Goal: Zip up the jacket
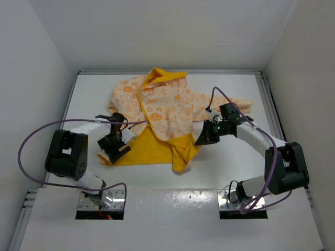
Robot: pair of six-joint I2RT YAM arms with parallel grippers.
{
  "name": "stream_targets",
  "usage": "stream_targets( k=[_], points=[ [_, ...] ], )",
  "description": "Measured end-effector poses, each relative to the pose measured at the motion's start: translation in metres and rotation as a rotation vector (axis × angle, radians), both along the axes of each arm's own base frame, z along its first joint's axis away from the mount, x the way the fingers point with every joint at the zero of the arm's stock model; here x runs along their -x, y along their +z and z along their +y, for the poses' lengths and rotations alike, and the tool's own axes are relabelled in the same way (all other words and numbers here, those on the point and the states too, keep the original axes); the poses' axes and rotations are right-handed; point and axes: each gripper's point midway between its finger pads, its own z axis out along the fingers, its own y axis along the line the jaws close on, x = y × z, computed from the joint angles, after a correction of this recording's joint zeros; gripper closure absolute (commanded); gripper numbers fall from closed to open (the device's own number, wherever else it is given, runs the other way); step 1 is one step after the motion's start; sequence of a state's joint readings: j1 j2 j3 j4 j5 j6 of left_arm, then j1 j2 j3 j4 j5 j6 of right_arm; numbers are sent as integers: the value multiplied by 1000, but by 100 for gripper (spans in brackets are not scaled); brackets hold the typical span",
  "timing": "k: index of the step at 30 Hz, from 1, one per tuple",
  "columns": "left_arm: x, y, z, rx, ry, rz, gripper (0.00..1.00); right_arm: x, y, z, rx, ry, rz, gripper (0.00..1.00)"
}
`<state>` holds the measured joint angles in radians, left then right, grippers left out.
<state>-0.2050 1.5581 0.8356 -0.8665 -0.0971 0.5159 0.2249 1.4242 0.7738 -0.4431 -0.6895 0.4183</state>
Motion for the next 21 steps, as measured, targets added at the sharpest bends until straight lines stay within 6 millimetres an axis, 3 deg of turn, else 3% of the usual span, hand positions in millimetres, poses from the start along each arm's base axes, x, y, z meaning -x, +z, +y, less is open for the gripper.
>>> stream_targets(
  k=[10,15,21],
  points=[
    [-6,-2,10,11,17,-9,35,0,-3,0,3,0,13,100],
    [-6,-3,15,10,13,2,37,-2,-2,0,2,0,10,100],
    [-3,-6,18,19,13,24,56,-3,-1,1,2,0,5,100]
  ],
)
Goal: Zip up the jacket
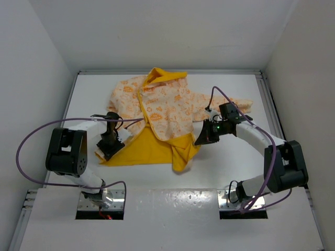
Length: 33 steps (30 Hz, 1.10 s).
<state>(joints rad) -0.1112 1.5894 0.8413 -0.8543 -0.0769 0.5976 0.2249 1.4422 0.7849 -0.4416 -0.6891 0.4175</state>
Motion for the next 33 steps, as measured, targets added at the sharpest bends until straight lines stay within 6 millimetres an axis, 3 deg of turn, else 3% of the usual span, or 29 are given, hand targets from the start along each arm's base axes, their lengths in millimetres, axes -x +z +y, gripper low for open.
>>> stream_targets(
  k=[2,3,4,6,12,16,19,23,28,33],
  points=[
    [0,0,1,2,4,0,66,0,0,0,0,0,0,100],
    [0,0,1,3,4,1,81,0,0,0,0,0,0,100],
    [0,0,1,4,5,1,90,0,0,0,0,1,-1,100],
    [-1,2,2,11,-1,8,100,0,0,0,1,3,-3,100],
    [-16,21,-13,144,38,5,100,-2,2,0,2,15,-22,100],
    [-55,63,-40,400,76,-174,100,-7,13,3,-4,35,-73,100],
    [-67,103,-70,634,58,-295,100,-12,28,6,-27,50,-130,100],
    [-58,136,-128,1009,16,-288,100,-17,52,13,-83,68,-231,100],
    [-33,136,-183,1302,122,17,100,-21,87,22,-159,88,-354,100],
    [-5,146,-198,1408,167,235,100,-8,114,36,-199,154,-456,100]
  ],
)
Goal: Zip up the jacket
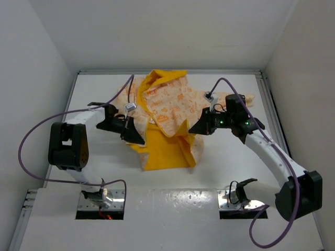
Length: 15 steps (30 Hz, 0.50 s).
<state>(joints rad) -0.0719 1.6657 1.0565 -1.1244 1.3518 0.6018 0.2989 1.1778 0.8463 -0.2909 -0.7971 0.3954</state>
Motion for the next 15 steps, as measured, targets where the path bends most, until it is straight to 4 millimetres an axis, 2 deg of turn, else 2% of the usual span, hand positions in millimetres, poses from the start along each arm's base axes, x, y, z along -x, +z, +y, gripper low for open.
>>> stream_targets(
  k=[3,6,7,11,13,15],
  points=[
    [3,26,0,35,6,-35,100,11,12,11,-8,54,-53,100],
    [-5,69,-1,36,8,-144,100,13,14,14,5,71,-80,100],
    [-12,82,-1,4,17,-167,100,12,13,12,20,62,-81,100],
    [-58,109,8,-270,197,-375,100,3,5,4,94,13,-92,100],
    [-72,129,13,-348,323,-469,100,0,3,1,117,-5,-101,100],
    [-76,153,10,-333,420,-533,100,-4,2,-2,134,-22,-108,100]
  ],
)
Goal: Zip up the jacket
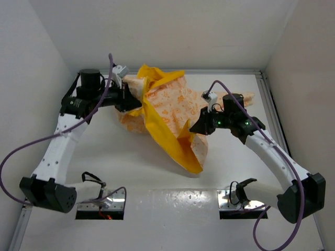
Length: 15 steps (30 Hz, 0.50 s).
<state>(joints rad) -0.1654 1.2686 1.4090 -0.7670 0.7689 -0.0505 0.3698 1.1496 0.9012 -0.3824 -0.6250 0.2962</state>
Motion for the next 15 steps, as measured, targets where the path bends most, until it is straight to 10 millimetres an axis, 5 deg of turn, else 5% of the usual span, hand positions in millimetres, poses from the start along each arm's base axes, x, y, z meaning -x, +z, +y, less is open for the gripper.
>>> stream_targets(
  k=[3,11,15],
  points=[
    [4,15,-13,140,38,-60,100,-3,0,-1,1,-14,-4,100],
    [9,-77,-47,382,239,325,100,-2,14,12,-107,-13,4,100],
    [8,-80,-53,503,309,440,100,0,25,22,-149,16,-9,100]
  ],
)
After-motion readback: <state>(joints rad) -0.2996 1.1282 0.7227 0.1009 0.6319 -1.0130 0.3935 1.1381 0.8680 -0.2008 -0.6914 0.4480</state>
